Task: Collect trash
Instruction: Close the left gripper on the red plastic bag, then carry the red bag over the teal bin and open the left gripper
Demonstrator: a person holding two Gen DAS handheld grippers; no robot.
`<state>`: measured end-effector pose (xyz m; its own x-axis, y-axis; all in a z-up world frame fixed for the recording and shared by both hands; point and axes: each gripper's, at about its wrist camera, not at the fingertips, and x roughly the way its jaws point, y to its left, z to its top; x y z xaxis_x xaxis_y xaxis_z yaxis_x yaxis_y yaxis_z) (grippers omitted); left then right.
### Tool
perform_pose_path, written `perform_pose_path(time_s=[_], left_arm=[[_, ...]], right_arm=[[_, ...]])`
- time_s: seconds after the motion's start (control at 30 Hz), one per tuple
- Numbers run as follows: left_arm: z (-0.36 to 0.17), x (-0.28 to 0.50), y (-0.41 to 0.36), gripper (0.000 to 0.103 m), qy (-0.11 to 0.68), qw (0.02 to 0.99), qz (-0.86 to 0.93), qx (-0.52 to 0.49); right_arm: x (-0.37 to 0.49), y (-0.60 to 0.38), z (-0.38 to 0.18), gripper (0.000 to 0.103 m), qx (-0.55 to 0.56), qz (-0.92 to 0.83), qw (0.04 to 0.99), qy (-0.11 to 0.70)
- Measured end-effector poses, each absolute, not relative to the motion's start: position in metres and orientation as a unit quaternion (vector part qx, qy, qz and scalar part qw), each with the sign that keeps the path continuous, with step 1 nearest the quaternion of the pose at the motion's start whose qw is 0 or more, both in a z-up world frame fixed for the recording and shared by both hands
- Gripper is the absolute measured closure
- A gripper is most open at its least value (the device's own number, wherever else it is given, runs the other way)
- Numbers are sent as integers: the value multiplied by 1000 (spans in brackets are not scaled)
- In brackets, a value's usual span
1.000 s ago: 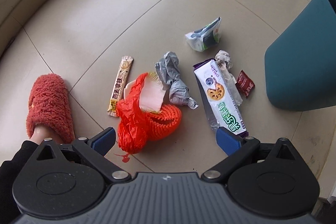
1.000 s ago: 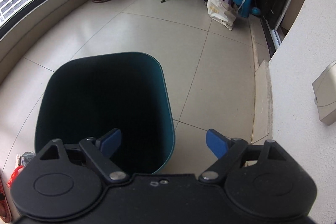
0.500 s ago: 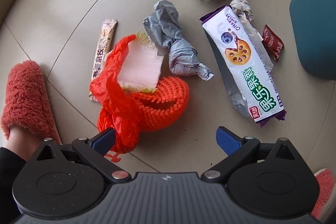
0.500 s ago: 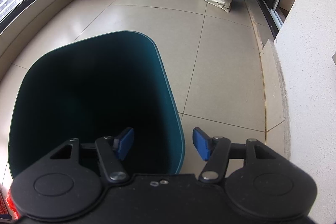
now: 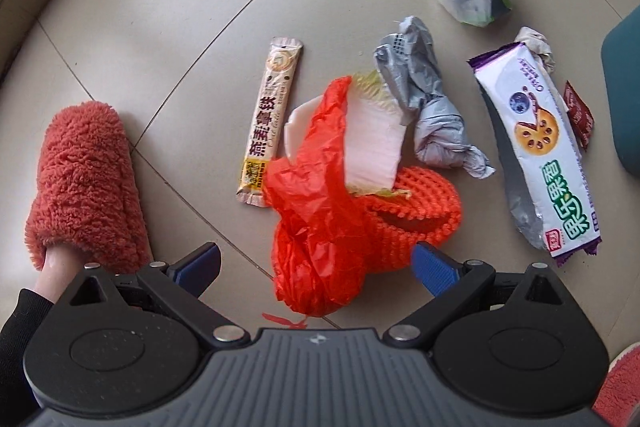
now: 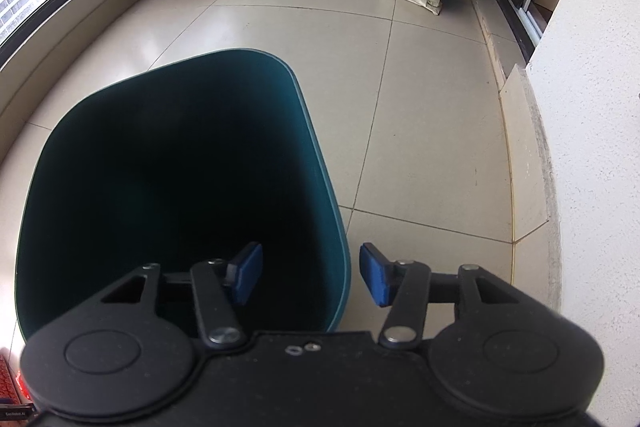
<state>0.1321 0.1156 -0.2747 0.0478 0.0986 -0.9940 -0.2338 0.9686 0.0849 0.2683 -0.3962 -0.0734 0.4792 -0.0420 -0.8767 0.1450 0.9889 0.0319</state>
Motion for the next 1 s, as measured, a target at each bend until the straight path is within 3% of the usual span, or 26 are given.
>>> perform_pose_path(time_s=[0.2,0.3,0.33,0.43,0.5,0.67,1.0], left_arm=[[-313,126,147,8,712,685,102,-120],[-324,123,147,28,723,673,99,-120],[-325,122,147,41,725,671,101,-117],[-324,119,146,52,724,674,100,-102],[-317,118,146,54,721,679,102,-90],[-290,119,148,59,710,688,132,-74],[-230,121,140,62,687,708,154,-64]], right_arm=[[270,-393,-76,56,41,-51,858,509],[271,-390,-78,56,35,-50,857,512],[271,-389,-79,55,32,-50,857,512],[270,-387,-78,57,27,-51,859,509],[269,-388,-78,64,24,-59,860,506],[264,-394,-78,97,21,-87,860,502],[248,-404,-77,97,44,-59,858,509]])
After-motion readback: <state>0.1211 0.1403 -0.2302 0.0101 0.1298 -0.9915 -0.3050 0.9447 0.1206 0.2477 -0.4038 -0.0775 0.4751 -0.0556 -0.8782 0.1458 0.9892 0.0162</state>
